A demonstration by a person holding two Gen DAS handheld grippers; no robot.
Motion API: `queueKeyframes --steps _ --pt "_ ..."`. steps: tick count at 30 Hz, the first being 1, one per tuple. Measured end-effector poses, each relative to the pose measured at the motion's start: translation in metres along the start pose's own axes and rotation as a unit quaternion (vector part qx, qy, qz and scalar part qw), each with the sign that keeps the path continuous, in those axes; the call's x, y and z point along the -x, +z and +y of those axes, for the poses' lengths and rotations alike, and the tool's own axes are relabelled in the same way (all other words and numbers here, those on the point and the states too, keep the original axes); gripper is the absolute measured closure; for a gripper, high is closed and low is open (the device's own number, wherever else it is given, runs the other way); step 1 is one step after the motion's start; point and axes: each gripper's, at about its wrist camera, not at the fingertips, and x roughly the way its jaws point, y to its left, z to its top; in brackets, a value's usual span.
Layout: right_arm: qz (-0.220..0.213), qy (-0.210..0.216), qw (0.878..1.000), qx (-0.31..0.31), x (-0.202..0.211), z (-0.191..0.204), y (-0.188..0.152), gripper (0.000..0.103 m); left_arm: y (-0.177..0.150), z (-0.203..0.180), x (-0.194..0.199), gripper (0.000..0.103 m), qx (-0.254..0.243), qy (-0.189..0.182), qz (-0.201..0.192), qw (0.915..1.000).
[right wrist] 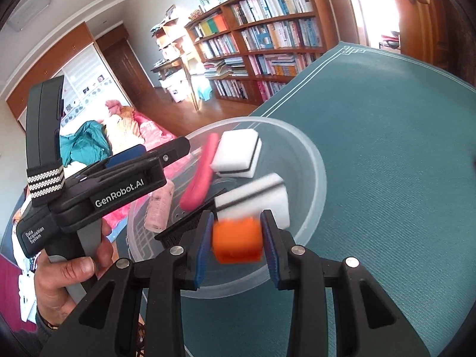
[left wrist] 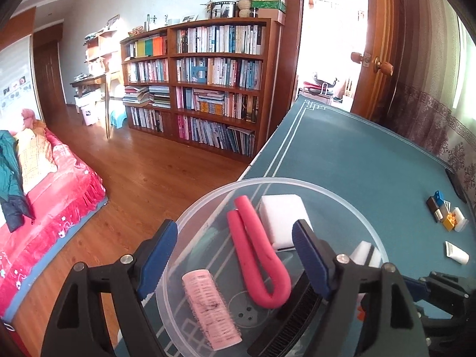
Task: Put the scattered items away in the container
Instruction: 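Open both grippers over the clear bowl to drop the tube and brick, then move both grippers away from the bowl back to the remaining items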
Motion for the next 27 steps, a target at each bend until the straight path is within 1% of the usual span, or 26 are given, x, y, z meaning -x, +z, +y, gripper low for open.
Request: queueKeyframes --steps 4,8,11,18,25,26,27 --pt "-0.001 -0.007 1.000 0.026 -0.003 0.008 -0.003 0.067 0.000 0.004 0.000 0.018 0.006 0.002 -0.001 1.0000" --pt "-0.001 -0.008 0.999 0.031 -0.004 0.009 -0.005 0.067 0.000 0.007 0.001 0.017 0.012 0.001 -0.001 0.9999" --pt "-0.010 -0.017 0.999 0.033 -0.001 0.010 -0.006 0.067 -0.001 0.007 0.000 0.016 0.014 0.003 0.001 0.9999" --pt "-0.028 -0.031 0.999 0.023 0.011 0.002 -0.006 0.067 -0.006 0.001 -0.003 0.016 0.012 -0.003 0.014 0.9998" --pt "-0.034 -0.042 0.999 -0.007 0.024 -0.014 -0.015 0.067 -0.010 -0.012 -0.002 0.016 -0.004 -0.011 0.023 0.9997" --pt "-0.034 -0.044 0.998 -0.013 0.025 -0.017 -0.016 0.066 -0.010 -0.014 -0.002 0.016 -0.008 -0.013 0.024 0.9996" --pt "-0.035 -0.046 0.998 -0.018 0.027 -0.020 -0.017 0.063 -0.011 -0.017 -0.002 0.016 -0.012 -0.014 0.025 0.9995"
